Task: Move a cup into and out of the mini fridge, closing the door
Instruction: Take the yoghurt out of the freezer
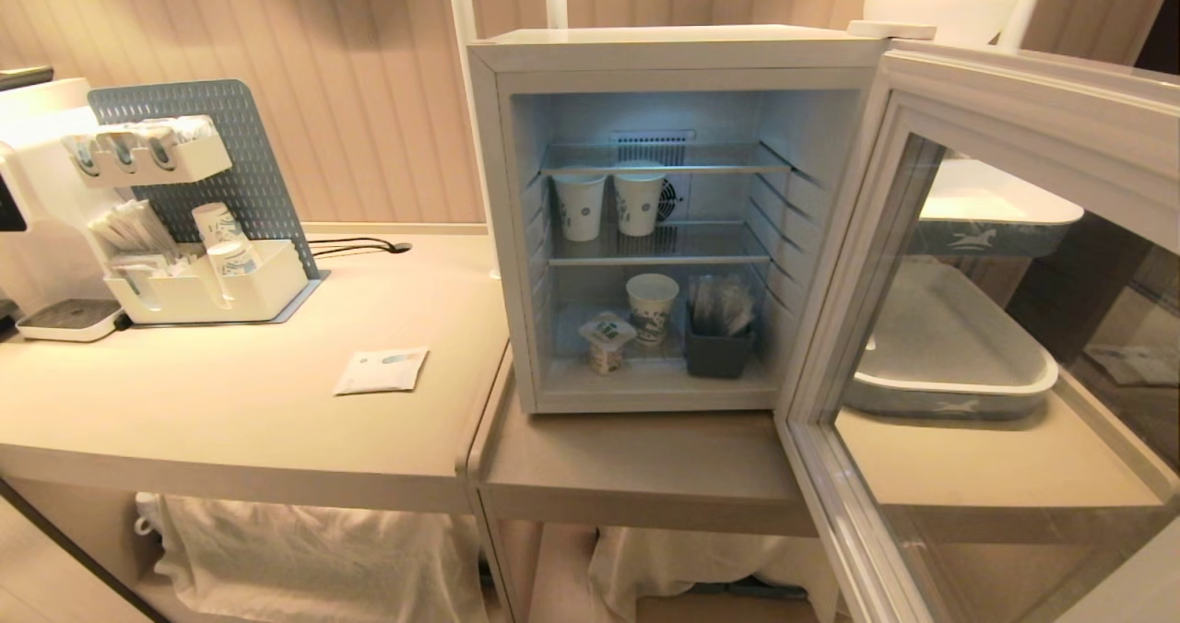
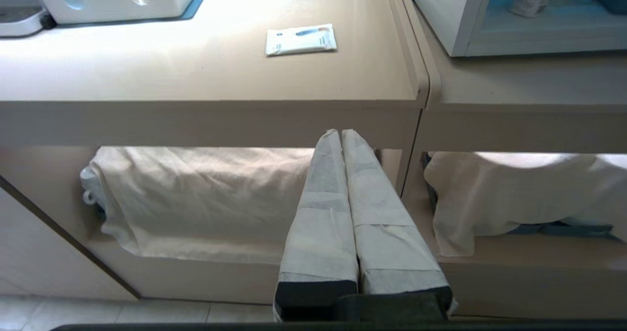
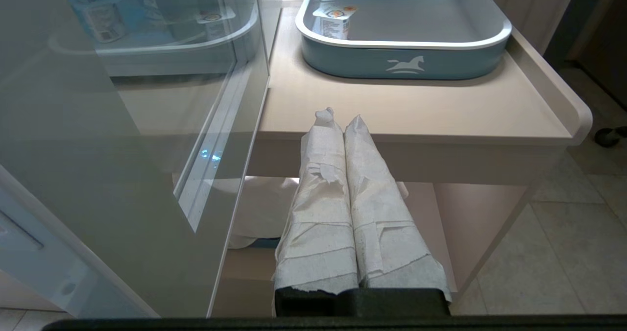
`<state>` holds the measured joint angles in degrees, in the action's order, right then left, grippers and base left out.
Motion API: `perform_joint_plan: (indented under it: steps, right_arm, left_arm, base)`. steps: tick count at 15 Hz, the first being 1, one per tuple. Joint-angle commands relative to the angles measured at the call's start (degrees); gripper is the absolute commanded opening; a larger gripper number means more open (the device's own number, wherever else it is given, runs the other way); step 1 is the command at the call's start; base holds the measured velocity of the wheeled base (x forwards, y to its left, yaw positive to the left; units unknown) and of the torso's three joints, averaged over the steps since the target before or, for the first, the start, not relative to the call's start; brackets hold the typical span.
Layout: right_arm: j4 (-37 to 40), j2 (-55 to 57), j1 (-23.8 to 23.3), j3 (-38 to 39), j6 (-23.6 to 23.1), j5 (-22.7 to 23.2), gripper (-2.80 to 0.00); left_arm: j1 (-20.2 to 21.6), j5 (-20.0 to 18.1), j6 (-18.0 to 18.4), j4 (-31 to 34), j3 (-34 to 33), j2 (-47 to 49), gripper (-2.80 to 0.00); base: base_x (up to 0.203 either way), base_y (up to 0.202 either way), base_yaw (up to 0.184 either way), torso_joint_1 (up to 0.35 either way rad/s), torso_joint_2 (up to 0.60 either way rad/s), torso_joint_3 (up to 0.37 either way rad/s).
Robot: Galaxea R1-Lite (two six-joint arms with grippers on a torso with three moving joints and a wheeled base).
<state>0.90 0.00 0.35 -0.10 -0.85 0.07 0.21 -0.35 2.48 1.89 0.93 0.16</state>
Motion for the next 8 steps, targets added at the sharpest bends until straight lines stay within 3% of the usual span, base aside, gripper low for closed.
perform_joint_plan:
  steps: [1,4,8]
  right_arm:
    - [-0.02,0.09,0.00,0.01,-0.03,0.01,-2.80]
    - [0.06,0.09,0.00,0.01,-0.03,0.01,-2.80]
    - [-0.02,0.09,0.00,0.01,-0.03,0.01,-2.80]
  left_arm:
    - [-0.03,-0.09,0.07,-0.04,-0.40,-0.07,-2.80]
    - [-0.03,-0.09,0.15,-0.04,-0.40,-0.07,-2.80]
    - [-0.03,-0.09,0.15,-0.04,-0.40,-0.07,-2.80]
  base:
    - [0.000,0.000,0.000,0.000,0.00,0.000]
    - [-0.024,0.000,0.001,0.007,0.00,0.000]
    - [-0.186,0.000,0.001,0.010,0.00,0.000]
